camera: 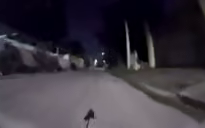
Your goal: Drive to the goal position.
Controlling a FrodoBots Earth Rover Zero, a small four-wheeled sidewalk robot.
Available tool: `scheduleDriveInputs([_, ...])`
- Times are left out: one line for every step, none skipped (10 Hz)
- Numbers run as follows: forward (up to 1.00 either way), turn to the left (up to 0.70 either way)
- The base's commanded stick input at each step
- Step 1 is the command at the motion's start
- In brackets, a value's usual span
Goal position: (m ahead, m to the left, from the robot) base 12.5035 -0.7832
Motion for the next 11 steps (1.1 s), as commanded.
scheduleDriveInputs([0.70,0.00])
scheduleDriveInputs([0.70,0.00])
scheduleDriveInputs([0.70,0.00])
scheduleDriveInputs([0.70,-0.07])
scheduleDriveInputs([0.70,-0.28])
scheduleDriveInputs([0.70,-0.35])
scheduleDriveInputs([0.70,0.00])
scheduleDriveInputs([0.70,0.00])
scheduleDriveInputs([0.70,0.00])
scheduleDriveInputs([0.70,0.00])
scheduleDriveInputs([0.70,0.00])
